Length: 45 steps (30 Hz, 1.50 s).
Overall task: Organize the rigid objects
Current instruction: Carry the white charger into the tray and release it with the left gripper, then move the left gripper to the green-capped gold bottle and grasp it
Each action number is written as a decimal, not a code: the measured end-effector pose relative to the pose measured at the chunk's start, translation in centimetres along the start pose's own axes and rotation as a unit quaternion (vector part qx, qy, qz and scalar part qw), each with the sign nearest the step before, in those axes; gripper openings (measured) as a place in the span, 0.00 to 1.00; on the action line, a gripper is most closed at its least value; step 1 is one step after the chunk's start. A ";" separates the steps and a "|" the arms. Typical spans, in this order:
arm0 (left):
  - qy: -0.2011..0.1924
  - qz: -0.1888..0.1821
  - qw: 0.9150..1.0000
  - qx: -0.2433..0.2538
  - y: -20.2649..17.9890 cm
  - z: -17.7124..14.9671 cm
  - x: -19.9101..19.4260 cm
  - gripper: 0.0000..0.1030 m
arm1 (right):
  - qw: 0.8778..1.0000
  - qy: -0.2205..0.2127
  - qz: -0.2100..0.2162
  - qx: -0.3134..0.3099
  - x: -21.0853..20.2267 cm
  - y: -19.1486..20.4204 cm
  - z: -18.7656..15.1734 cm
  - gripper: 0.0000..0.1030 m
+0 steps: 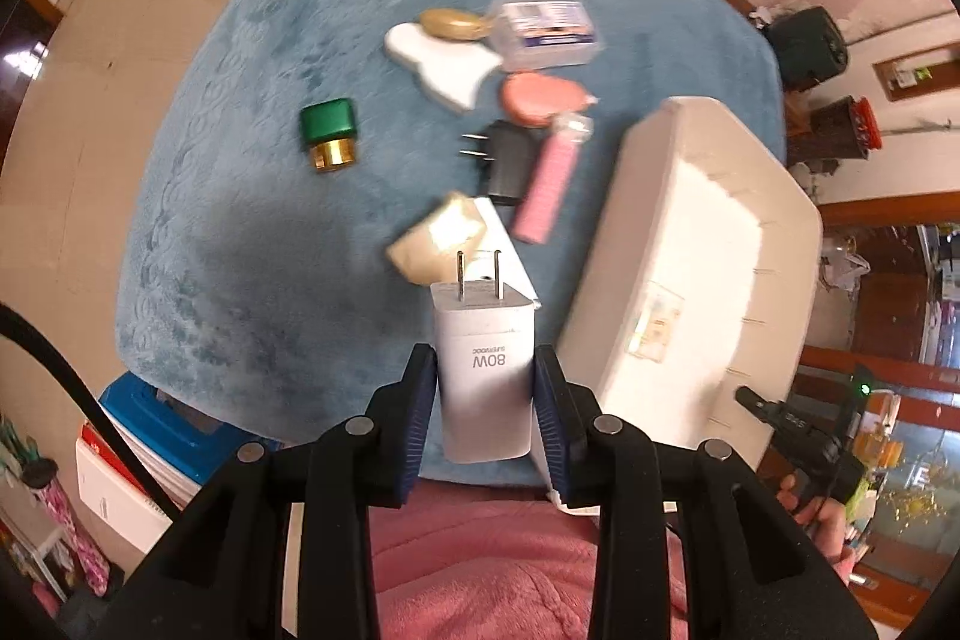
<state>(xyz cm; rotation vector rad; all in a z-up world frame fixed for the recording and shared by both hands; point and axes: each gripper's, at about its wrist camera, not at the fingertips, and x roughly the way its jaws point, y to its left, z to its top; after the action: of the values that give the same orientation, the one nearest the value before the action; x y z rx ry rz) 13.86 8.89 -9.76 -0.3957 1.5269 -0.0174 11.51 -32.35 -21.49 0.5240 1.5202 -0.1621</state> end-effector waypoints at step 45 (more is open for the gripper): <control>-0.037 0.045 0.984 0.167 -14.7 -4.0 2.5 0.39 | 0.969 0.016 -0.050 -0.243 -0.3 3.4 -1.4 0.08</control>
<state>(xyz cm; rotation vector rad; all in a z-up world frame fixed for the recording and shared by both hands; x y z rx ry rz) 13.54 -6.44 -8.32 -0.0586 1.4353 -0.1840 11.65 -28.77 -20.42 0.0579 1.5494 0.1427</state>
